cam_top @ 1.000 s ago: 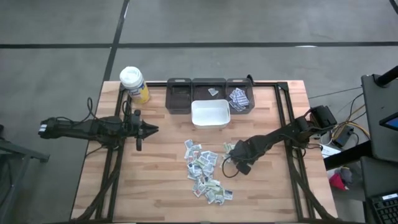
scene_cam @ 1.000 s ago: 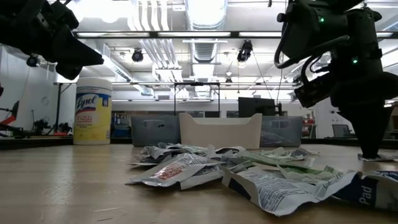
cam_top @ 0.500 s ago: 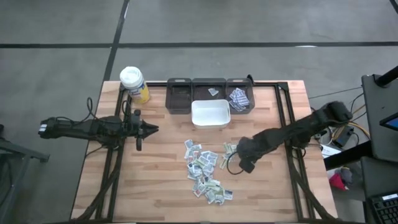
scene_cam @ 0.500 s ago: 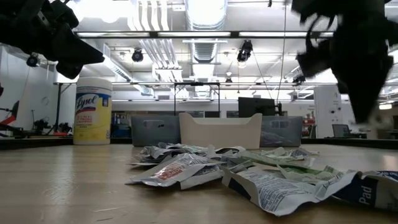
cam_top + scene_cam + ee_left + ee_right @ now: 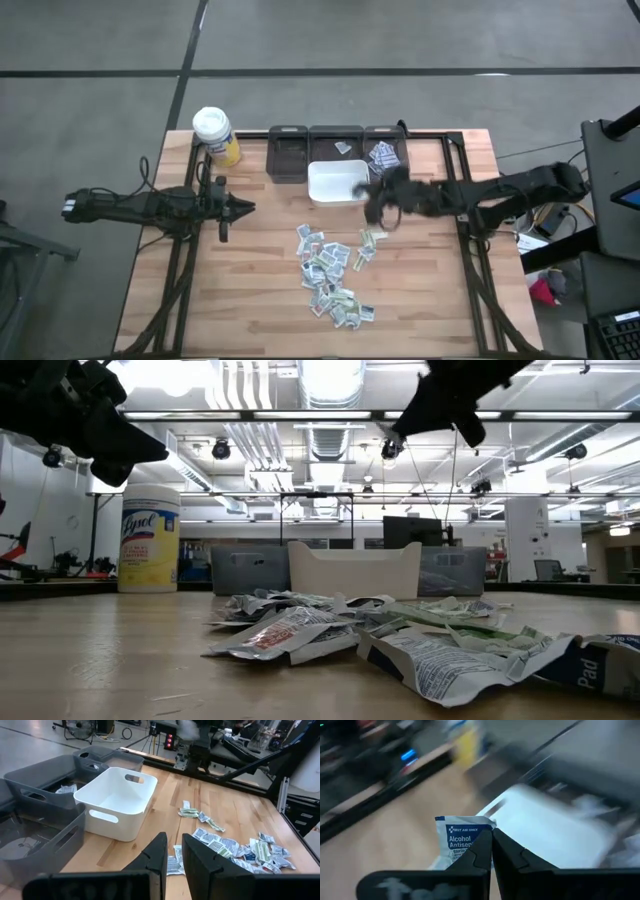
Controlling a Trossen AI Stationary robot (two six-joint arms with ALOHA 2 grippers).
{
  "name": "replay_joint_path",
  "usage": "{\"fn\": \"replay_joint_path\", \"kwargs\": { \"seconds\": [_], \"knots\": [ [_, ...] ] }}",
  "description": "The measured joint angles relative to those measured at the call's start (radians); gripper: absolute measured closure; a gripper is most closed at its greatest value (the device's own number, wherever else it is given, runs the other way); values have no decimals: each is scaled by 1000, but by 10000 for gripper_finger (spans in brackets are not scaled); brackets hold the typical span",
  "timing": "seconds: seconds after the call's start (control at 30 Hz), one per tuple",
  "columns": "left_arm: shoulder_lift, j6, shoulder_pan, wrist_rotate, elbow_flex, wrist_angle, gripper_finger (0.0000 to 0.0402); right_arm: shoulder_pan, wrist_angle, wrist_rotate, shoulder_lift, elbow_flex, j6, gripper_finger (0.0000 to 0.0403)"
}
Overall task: Pick & Place First Aid Supplies
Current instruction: Put the alcohol pad into the middle black bin
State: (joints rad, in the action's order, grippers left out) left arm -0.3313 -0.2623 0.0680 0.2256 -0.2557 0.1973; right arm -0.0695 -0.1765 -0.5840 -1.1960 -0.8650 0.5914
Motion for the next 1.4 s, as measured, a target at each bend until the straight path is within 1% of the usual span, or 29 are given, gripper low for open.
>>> {"fn": "replay_joint_path", "kwargs": {
  "seconds": [0.1,0.23,0.27,0.37,0.43,0.53,0.63,0.73,0.97,1.17,1.3,1.4],
  "knots": [
    [0,3,0,0,0,-5,349,122,2,-14,-24,-36,-72,394],
    [0,4,0,0,0,-4,348,284,-5,1,-108,-105,-168,394],
    [0,4,0,0,0,-4,349,324,-6,25,-140,-131,-195,394],
    [0,5,0,0,0,-3,349,423,-17,140,-254,-223,-262,394],
    [0,6,0,1,0,-3,349,474,-72,192,-344,-307,-279,394],
    [0,6,0,3,0,-3,349,531,-196,239,-478,-448,-315,394],
    [0,5,0,5,0,-2,349,566,-331,274,-612,-586,-360,394],
    [0,5,0,21,0,-2,349,576,-451,280,-733,-715,-404,394],
    [0,5,0,60,0,-1,348,581,-647,281,-958,-972,-516,394],
    [0,5,0,82,0,-1,348,585,-820,279,-1105,-1183,-590,394],
    [0,7,0,83,0,1,348,588,-871,282,-1165,-1288,-640,394],
    [0,7,0,83,0,4,348,593,-895,316,-1197,-1340,-671,392]
  ]
}}
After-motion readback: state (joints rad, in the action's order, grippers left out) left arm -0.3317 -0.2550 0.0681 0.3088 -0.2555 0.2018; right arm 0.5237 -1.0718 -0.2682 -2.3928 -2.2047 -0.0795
